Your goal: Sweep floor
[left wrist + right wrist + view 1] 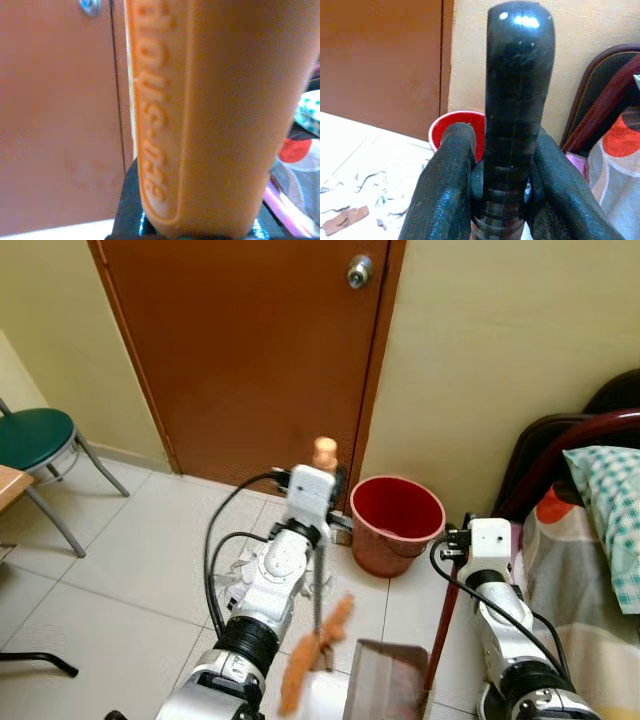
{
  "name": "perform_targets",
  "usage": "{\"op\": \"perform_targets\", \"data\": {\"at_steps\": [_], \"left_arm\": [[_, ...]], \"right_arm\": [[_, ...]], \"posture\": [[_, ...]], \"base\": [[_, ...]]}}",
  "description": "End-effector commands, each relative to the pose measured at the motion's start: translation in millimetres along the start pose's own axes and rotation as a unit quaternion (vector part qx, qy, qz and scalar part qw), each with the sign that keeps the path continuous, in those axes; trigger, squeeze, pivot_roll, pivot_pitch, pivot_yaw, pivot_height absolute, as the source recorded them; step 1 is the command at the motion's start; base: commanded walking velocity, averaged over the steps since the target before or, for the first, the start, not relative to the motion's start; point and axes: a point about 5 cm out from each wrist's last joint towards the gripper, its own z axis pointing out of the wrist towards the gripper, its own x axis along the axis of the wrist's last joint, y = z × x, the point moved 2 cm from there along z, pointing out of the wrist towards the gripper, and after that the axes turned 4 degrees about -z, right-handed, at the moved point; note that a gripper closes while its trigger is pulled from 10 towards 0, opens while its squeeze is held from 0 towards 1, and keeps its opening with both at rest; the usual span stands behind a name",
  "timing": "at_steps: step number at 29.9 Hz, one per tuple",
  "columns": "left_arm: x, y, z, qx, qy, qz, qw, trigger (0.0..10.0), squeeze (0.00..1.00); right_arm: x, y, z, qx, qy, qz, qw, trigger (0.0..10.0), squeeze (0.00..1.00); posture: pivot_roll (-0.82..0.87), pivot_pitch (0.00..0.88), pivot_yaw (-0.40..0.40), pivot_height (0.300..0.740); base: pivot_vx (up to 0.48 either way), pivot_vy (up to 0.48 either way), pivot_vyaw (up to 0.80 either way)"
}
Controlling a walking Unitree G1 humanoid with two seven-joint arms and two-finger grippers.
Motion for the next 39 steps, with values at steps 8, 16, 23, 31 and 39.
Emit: {"op": "perform_targets", "data": {"at_steps": [8, 16, 23, 31, 39], "left_arm": [[88, 29.0, 26.7, 0.013, 0.177, -0.163, 0.971, 10.0, 0.0], [118, -24.9, 15.5, 0.067, 0.231, -0.148, 0.959, 10.0, 0.0], [116, -82.8, -26.4, 0.129, 0.226, -0.093, 0.961, 10.0, 0.0], [61, -103.7, -70.1, 0.169, 0.137, -0.044, 0.975, 10.0, 0.0], [29, -95.9, -85.6, 0.162, 0.077, -0.005, 0.984, 10.0, 0.0]], "right_arm": [[7, 3.1, 4.7, -0.005, 0.012, -0.011, 1.0, 10.0, 0.0], [8, 5.3, 6.7, -0.01, 0.012, -0.018, 1.0, 10.0, 0.0], [13, 11.8, 9.8, -0.02, 0.019, -0.022, 0.999, 10.0, 0.0], [23, 20.5, 12.3, -0.033, 0.038, -0.02, 0.999, 10.0, 0.0], [31, 21.3, 12.1, -0.032, 0.061, -0.011, 0.998, 10.0, 0.0]], "posture": [[-0.04, 0.009, -0.007, 0.74], [-0.04, 0.0, -0.006, 0.74], [-0.02, 0.0, -0.003, 0.74], [-0.02, 0.0, 0.0, 0.74], [-0.03, 0.0, -0.003, 0.74]], "base": [[0.0, 0.0, 0.0], [0.0, 0.0, 0.0], [0.0, 0.0, 0.0], [0.0, 0.0, 0.0], [0.0, 0.0, 0.0]]}}
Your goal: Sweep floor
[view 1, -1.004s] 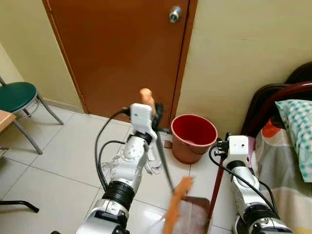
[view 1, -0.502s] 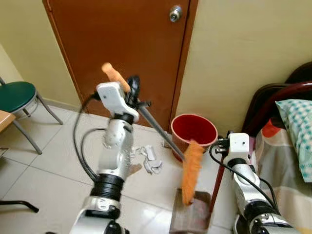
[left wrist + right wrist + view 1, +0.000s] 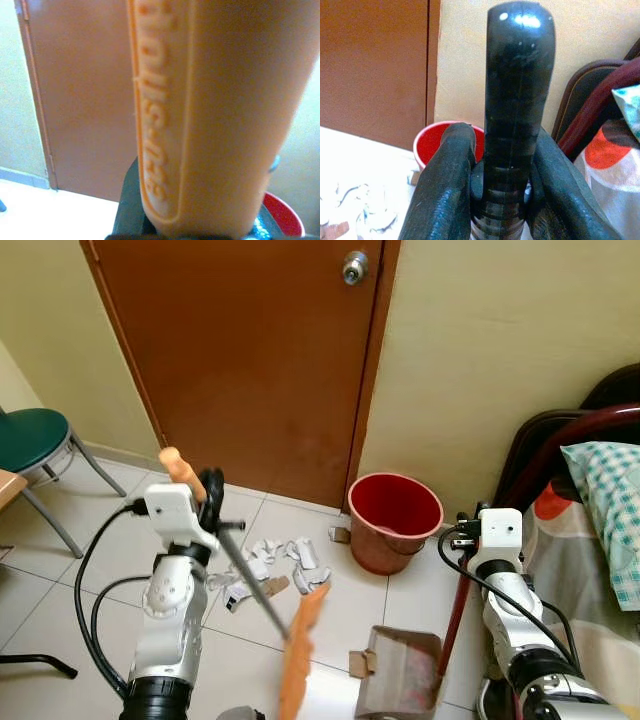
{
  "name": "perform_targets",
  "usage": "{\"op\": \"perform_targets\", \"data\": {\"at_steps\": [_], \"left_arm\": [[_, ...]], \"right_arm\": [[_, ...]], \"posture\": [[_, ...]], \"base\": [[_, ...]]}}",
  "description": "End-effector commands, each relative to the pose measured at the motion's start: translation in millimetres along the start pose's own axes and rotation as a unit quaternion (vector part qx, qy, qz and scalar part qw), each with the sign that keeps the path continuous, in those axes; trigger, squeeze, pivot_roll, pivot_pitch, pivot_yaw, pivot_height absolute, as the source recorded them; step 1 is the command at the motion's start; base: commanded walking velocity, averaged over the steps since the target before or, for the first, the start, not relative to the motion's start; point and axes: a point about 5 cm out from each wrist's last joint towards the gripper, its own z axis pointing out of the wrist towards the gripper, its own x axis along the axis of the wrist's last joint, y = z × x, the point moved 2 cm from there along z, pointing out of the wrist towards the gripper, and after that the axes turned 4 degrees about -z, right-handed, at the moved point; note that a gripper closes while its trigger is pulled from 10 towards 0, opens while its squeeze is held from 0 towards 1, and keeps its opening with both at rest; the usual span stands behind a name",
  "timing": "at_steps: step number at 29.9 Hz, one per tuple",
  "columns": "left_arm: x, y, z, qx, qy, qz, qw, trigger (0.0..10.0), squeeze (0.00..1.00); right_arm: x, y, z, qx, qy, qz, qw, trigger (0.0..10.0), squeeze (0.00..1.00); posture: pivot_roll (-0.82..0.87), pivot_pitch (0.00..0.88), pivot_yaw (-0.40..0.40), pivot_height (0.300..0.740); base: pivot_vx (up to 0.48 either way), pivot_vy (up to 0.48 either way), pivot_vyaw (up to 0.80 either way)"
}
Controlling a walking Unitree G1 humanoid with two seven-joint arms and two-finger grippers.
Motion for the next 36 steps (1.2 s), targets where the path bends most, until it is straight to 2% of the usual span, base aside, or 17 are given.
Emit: {"op": "perform_targets", "data": {"at_steps": [1, 5, 7, 10, 11, 12, 13, 14, 16, 17, 18, 19, 22, 25, 26, 32, 36], "left_arm": [[10, 8.9, 3.2, -0.012, 0.029, 0.0, 1.0, 10.0, 0.0], [-1, 10.9, 6.9, -0.005, 0.012, -0.004, 1.0, 10.0, 0.0], [-6, 18.0, 12.7, -0.01, 0.002, -0.017, 1.0, 10.0, 0.0], [-7, 44.0, 28.7, -0.035, -0.006, -0.047, 0.998, 10.0, 0.0], [-2, 64.8, 39.3, -0.056, -0.005, -0.077, 0.995, 10.0, 0.0], [-2, 64.8, 39.3, -0.056, -0.005, -0.077, 0.995, 10.0, 0.0], [4, 78.6, 47.0, -0.067, 0.0, -0.1, 0.993, 10.0, 0.0], [4, 78.6, 47.0, -0.067, 0.0, -0.1, 0.993, 10.0, 0.0], [23, 104.4, 59.3, -0.104, 0.026, -0.107, 0.988, 10.0, 0.0], [23, 104.4, 59.3, -0.104, 0.026, -0.107, 0.988, 10.0, 0.0], [32, 111.7, 64.5, -0.113, 0.038, -0.115, 0.986, 10.0, 0.0], [40, 112.3, 66.5, -0.11, 0.049, -0.127, 0.985, 10.0, 0.0], [53, 103.3, 64.5, -0.093, 0.076, -0.135, 0.984, 10.0, 0.0], [59, 93.0, 66.0, -0.076, 0.083, -0.139, 0.984, 10.0, 0.0], [67, 81.6, 66.0, -0.055, 0.097, -0.15, 0.982, 10.0, 0.0], [99, 45.7, 63.8, -0.009, 0.151, -0.145, 0.978, 10.0, 0.0], [106, 27.4, 61.7, 0.013, 0.161, -0.133, 0.978, 10.0, 0.0]], "right_arm": [[14, 3.5, 3.8, -0.005, 0.034, 0.0, 0.999, 10.0, 0.0], [9, 0.5, 1.0, 0.001, 0.025, 0.001, 1.0, 10.0, 0.0], [7, -2.8, 0.3, 0.007, 0.021, 0.002, 1.0, 10.0, 0.0], [7, -8.6, 0.6, 0.016, 0.02, 0.001, 1.0, 10.0, 0.0], [8, -10.8, 1.6, 0.019, 0.019, 0.0, 1.0, 10.0, 0.0], [8, -10.8, 1.6, 0.019, 0.019, 0.0, 1.0, 10.0, 0.0], [9, -12.0, 3.5, 0.021, 0.016, 0.001, 1.0, 10.0, 0.0], [9, -12.0, 3.5, 0.021, 0.016, 0.001, 1.0, 10.0, 0.0], [14, -14.7, 7.9, 0.026, 0.017, 0.001, 1.0, 10.0, 0.0], [14, -14.7, 7.9, 0.026, 0.017, 0.001, 1.0, 10.0, 0.0], [17, -16.5, 10.4, 0.029, 0.02, 0.002, 0.999, 10.0, 0.0], [20, -18.5, 11.4, 0.032, 0.024, 0.003, 0.999, 10.0, 0.0], [24, -19.7, 11.8, 0.036, 0.035, 0.006, 0.999, 10.0, 0.0], [30, -20.2, 14.7, 0.042, 0.042, 0.003, 0.998, 10.0, 0.0], [35, -19.8, 16.8, 0.045, 0.049, 0.004, 0.998, 10.0, 0.0], [53, -16.8, 24.4, 0.046, 0.07, 0.015, 0.996, 10.0, 0.0], [57, -16.5, 28.1, 0.044, 0.066, 0.025, 0.997, 10.0, 0.0]], "posture": [[-0.03, 0.0, -0.004, 0.74], [-0.03, 0.0, -0.01, 0.74], [-0.03, 0.0, -0.01, 0.74], [-0.02, 0.0, -0.013, 0.74], [-0.03, 0.0, -0.016, 0.74], [-0.03, 0.0, -0.016, 0.74], [-0.02, 0.0, -0.018, 0.74], [-0.02, 0.0, -0.018, 0.74], [-0.02, 0.0, -0.019, 0.74], [-0.02, 0.0, -0.019, 0.74], [-0.02, 0.0, -0.02, 0.74], [-0.02, 0.0, -0.019, 0.74], [-0.02, 0.0, -0.022, 0.74], [-0.02, 0.0, -0.03, 0.74], [-0.02, 0.0, -0.033, 0.74], [-0.01, 0.0, -0.044, 0.74], [0.01, 0.0, -0.053, 0.74]], "base": [[0.0, 0.0, 0.0], [0.0, 0.0, 0.0], [0.0, 0.0, 0.0], [0.0, 0.0, 0.0], [0.0, 0.0, 0.0], [0.0, 0.0, 0.0], [0.0, 0.0, 0.0], [0.0, 0.0, 0.0], [0.0, 0.0, 0.0], [0.0, 0.0, 0.0], [0.0, 0.0, 0.0], [0.0, 0.0, 0.0], [0.0, 0.0, 0.0], [0.0, 0.0, 0.0], [0.0, 0.0, 0.0], [0.0, 0.0, 0.0], [0.0, 0.0, 0.0]]}}
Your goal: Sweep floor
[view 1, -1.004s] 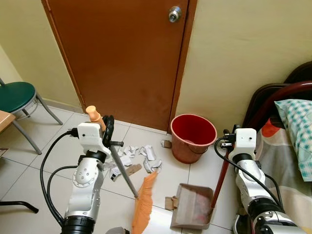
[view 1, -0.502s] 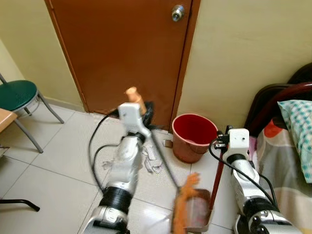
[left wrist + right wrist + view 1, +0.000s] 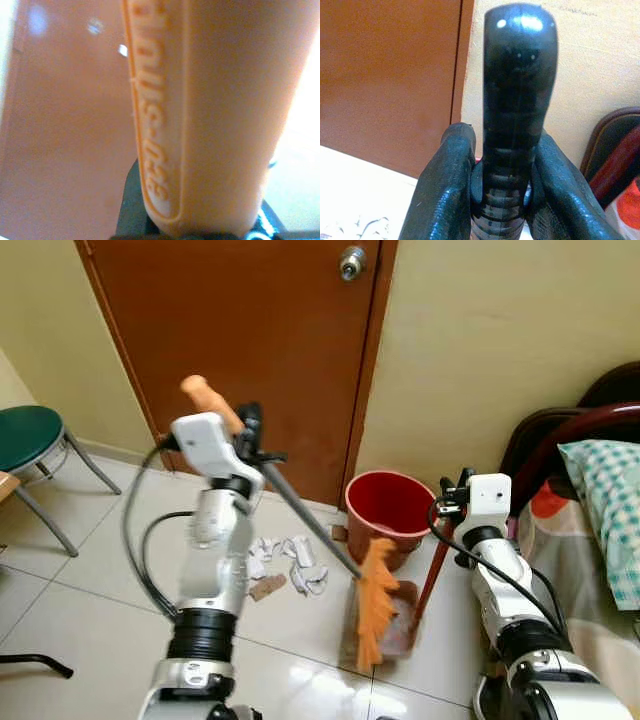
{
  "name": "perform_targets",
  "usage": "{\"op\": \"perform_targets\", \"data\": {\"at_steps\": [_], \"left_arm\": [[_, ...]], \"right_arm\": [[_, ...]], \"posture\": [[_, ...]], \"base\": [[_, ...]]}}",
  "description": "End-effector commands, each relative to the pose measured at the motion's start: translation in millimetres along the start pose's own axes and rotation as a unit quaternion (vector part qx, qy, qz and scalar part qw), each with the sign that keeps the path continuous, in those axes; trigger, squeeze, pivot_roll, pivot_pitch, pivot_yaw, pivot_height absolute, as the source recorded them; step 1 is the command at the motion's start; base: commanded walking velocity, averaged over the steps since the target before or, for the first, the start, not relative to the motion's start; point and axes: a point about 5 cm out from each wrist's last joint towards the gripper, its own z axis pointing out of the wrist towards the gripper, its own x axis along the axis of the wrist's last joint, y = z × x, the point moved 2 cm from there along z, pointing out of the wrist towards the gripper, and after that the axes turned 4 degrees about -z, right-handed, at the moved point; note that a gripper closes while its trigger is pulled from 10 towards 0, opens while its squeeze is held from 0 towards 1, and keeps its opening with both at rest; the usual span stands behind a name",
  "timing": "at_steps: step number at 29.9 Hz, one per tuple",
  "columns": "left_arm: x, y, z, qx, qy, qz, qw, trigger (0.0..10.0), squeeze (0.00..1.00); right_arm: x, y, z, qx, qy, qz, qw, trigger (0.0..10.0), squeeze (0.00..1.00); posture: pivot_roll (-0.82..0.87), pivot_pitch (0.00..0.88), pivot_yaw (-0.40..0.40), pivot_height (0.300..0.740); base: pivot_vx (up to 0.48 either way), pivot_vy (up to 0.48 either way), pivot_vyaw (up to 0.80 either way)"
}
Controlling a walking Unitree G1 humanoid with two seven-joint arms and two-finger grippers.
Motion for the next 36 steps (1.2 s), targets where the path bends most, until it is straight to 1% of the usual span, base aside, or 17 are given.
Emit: {"op": "perform_targets", "data": {"at_steps": [1, 2, 3, 4, 5, 7, 10, 12, 15, 18, 24, 25, 27, 29, 30, 34, 36], "left_arm": [[23, 5.8, 5.4, -0.009, 0.048, -0.011, 0.999, 10.0, 0.0], [22, -6.8, -2.1, 0.011, 0.042, -0.002, 0.999, 10.0, 0.0], [21, -12.6, -7.0, 0.02, 0.037, 0.002, 0.999, 10.0, 0.0], [20, -17.6, -11.5, 0.026, 0.029, 0.009, 0.999, 10.0, 0.0], [20, -17.6, -11.5, 0.026, 0.029, 0.009, 0.999, 10.0, 0.0], [14, -24.8, -17.9, 0.024, 0.006, 0.034, 0.999, 10.0, 0.0], [8, -28.5, -19.8, 0.024, -0.015, 0.043, 0.999, 10.0, 0.0], [2, -28.4, -22.1, 0.008, -0.03, 0.072, 0.997, 10.0, 0.0], [3, -27.2, -22.4, 0.008, -0.032, 0.07, 0.997, 10.0, 0.0], [5, -26.5, -23.2, 0.007, -0.032, 0.071, 0.997, 10.0, 0.0], [2, -32.9, -31.1, 0.01, -0.042, 0.09, 0.995, 10.0, 0.0], [0, -35.2, -34.4, 0.002, -0.047, 0.115, 0.992, 10.0, 0.0], [-1, -37.0, -38.0, -0.007, -0.051, 0.143, 0.988, 10.0, 0.0], [-2, -41.5, -41.5, -0.006, -0.057, 0.178, 0.982, 10.0, 0.0], [-3, -44.9, -43.5, -0.004, -0.061, 0.201, 0.978, 10.0, 0.0], [-6, -53.9, -49.1, 0.01, -0.082, 0.236, 0.968, 10.0, 0.0], [-9, -53.7, -50.4, 0.007, -0.086, 0.237, 0.968, 10.0, 0.0]], "right_arm": [[7, 2.5, 4.3, -0.002, 0.005, 0.007, 1.0, 10.0, 0.0], [3, 4.6, 1.3, -0.01, -0.001, 0.013, 1.0, 10.0, 0.0], [0, 5.7, -0.5, -0.013, -0.008, 0.012, 1.0, 10.0, 0.0], [-2, 6.9, -1.9, -0.016, -0.016, 0.007, 1.0, 10.0, 0.0], [-2, 6.9, -1.9, -0.016, -0.016, 0.007, 1.0, 10.0, 0.0], [-7, 7.0, -3.1, -0.014, -0.04, -0.004, 0.999, 10.0, 0.0], [-11, 6.8, -3.1, -0.011, -0.056, -0.007, 0.998, 10.0, 0.0], [-17, 9.5, -4.7, -0.009, -0.076, -0.016, 0.997, 10.0, 0.0], [-18, 11.8, -6.0, -0.016, -0.079, 0.0, 0.997, 10.0, 0.0], [-19, 11.9, -7.5, -0.016, -0.082, 0.002, 0.997, 10.0, 0.0], [-18, 11.9, -7.9, -0.018, -0.074, 0.009, 0.997, 10.0, 0.0], [-15, 12.2, -7.6, -0.017, -0.065, 0.012, 0.998, 10.0, 0.0], [-11, 13.7, -7.3, -0.019, -0.053, 0.019, 0.998, 10.0, 0.0], [-3, 16.7, -6.2, -0.022, -0.031, 0.023, 0.999, 10.0, 0.0], [5, 19.1, -5.2, -0.025, -0.011, 0.03, 0.999, 10.0, 0.0], [26, 22.6, -1.5, -0.024, 0.029, 0.035, 0.999, 10.0, 0.0], [31, 21.7, 0.6, -0.02, 0.032, 0.038, 0.999, 10.0, 0.0]], "posture": [[0.01, 0.0, -0.053, 0.74], [0.01, 0.0, -0.054, 0.74], [0.01, 0.0, -0.056, 0.74], [0.01, 0.0, -0.058, 0.74], [0.01, 0.0, -0.058, 0.74], [0.0, 0.0, -0.057, 0.74], [0.0, 0.0, -0.054, 0.74], [-0.01, 0.0, -0.05, 0.74], [-0.01, 0.0, -0.041, 0.74], [0.0, 0.0, -0.036, 0.74], [0.0, 0.0, -0.035, 0.74], [0.0, 0.0, -0.032, 0.74], [0.0, 0.0, -0.032, 0.74], [0.0, 0.0, -0.032, 0.74], [0.0, 0.0, -0.032, 0.74], [-0.01, 0.0, -0.031, 0.74], [-0.01, 0.0, -0.033, 0.74]], "base": [[0.0, 0.0, 0.0], [0.0, 0.0, 0.0], [0.0, 0.0, 0.0], [0.0, 0.0, 0.0], [0.0, 0.0, 0.0], [0.0, 0.0, 0.0], [0.0, 0.0, 0.0], [0.0, 0.0, 0.0], [0.0, 0.0, 0.0], [0.0, 0.0, 0.0], [0.0, 0.0, 0.0], [0.0, 0.0, 0.0], [0.0, 0.0, 0.0], [0.0, 0.0, 0.0], [0.0, 0.0, 0.0], [0.0, 0.0, 0.0], [0.0, 0.0, 0.0]]}}
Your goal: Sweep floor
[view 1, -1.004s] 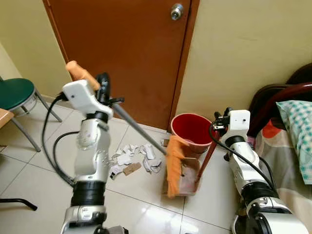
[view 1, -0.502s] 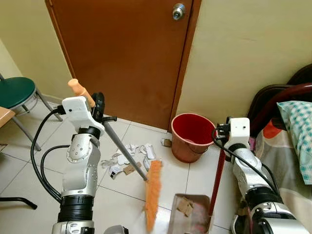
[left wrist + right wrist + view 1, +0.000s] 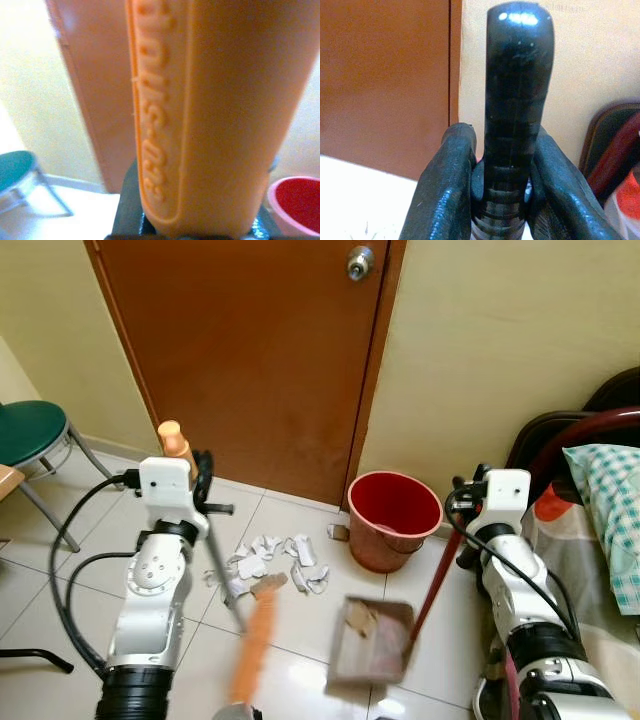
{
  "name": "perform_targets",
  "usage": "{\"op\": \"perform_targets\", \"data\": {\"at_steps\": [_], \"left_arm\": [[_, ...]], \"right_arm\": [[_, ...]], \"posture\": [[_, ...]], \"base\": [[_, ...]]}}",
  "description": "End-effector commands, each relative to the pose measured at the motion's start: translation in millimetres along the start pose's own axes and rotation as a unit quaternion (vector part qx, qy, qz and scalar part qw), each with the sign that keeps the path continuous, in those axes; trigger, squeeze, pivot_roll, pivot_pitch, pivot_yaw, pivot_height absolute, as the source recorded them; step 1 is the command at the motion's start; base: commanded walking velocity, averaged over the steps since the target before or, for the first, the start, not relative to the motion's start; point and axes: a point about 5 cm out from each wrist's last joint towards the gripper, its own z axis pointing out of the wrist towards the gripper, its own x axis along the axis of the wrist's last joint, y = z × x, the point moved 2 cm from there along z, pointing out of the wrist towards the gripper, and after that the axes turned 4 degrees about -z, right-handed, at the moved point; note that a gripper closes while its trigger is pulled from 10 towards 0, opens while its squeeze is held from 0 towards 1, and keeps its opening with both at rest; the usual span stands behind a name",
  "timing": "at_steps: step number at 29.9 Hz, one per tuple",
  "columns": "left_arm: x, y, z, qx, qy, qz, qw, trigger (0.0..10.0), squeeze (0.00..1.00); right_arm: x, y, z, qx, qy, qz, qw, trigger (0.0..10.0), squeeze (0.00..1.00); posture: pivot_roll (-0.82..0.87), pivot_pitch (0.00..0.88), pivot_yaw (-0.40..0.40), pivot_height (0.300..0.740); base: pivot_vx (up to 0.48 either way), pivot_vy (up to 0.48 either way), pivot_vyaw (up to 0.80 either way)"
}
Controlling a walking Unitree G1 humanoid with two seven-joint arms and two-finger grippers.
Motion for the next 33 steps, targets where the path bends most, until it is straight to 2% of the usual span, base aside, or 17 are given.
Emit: {"op": "perform_targets", "data": {"at_steps": [1, 7, 9, 11, 13, 14, 17, 23, 29, 31, 32, 33], "left_arm": [[9, 9.0, 2.8, -0.013, 0.023, -0.003, 1.0, 10.0, 0.0], [5, 17.6, 2.4, -0.021, 0.017, -0.005, 1.0, 10.0, 0.0], [3, 21.1, 1.6, -0.024, 0.014, -0.007, 1.0, 10.0, 0.0], [1, 24.5, 0.0, -0.028, 0.01, -0.009, 1.0, 10.0, 0.0], [0, 24.7, -0.1, -0.028, 0.009, -0.009, 1.0, 10.0, 0.0], [0, 25.1, -0.5, -0.028, 0.008, -0.01, 1.0, 10.0, 0.0], [-1, 25.2, -0.6, -0.026, 0.007, -0.012, 1.0, 10.0, 0.0], [-2, 24.6, -0.5, -0.024, 0.004, -0.017, 1.0, 10.0, 0.0], [-2, 26.0, -0.5, -0.026, 0.004, -0.018, 1.0, 10.0, 0.0], [-2, 27.0, -0.7, -0.027, 0.004, -0.019, 0.999, 10.0, 0.0], [-2, 27.0, -0.7, -0.027, 0.004, -0.019, 0.999, 10.0, 0.0], [-2, 27.3, -0.9, -0.027, 0.004, -0.019, 0.999, 10.0, 0.0]], "right_arm": [[23, 0.6, 7.8, 0.004, 0.035, 0.011, 0.999, 10.0, 0.0], [56, -9.1, 21.2, 0.027, 0.074, 0.037, 0.996, 10.0, 0.0], [76, -11.1, 27.9, 0.03, 0.099, 0.047, 0.994, 10.0, 0.0], [107, -10.5, 36.7, 0.024, 0.133, 0.072, 0.988, 10.0, 0.0], [109, -10.4, 37.3, 0.023, 0.136, 0.073, 0.988, 10.0, 0.0], [127, -8.5, 40.6, 0.018, 0.161, 0.077, 0.984, 10.0, 0.0], [152, -4.7, 42.6, 0.008, 0.202, 0.075, 0.976, 10.0, 0.0], [183, -4.1, 42.1, 0.005, 0.261, 0.011, 0.965, 10.0, 0.0], [200, 0.2, 45.5, -0.025, 0.289, -0.026, 0.957, 10.0, 0.0], [213, -0.3, 45.3, -0.042, 0.315, -0.088, 0.944, 10.0, 0.0], [213, -0.3, 45.3, -0.042, 0.315, -0.088, 0.944, 10.0, 0.0], [217, -1.4, 45.1, -0.047, 0.324, -0.107, 0.939, 10.0, 0.0]], "posture": [[-0.01, 0.0, -0.033, 0.74], [-0.01, 0.0, -0.033, 0.74], [-0.01, 0.0, -0.033, 0.74], [-0.01, 0.0, -0.033, 0.74], [-0.01, 0.0, -0.033, 0.74], [-0.01, 0.0, -0.034, 0.74], [-0.01, 0.0, -0.034, 0.74], [-0.01, 0.0, -0.034, 0.74], [-0.01, 0.0, -0.032, 0.74], [-0.01, 0.0, -0.032, 0.74], [-0.01, 0.0, -0.032, 0.74], [-0.01, 0.0, -0.032, 0.74]], "base": [[0.0, 0.0, 0.0], [0.0, 0.0, 0.0], [0.0, 0.0, 0.0], [0.0, 0.0, 0.0], [0.0, 0.0, 0.0], [0.0, 0.0, 0.0], [0.0, 0.0, 0.0], [0.0, 0.0, 0.0], [0.0, 0.0, 0.0], [0.0, 0.0, 0.0], [0.0, 0.0, 0.0], [0.0, 0.0, 0.0]]}}
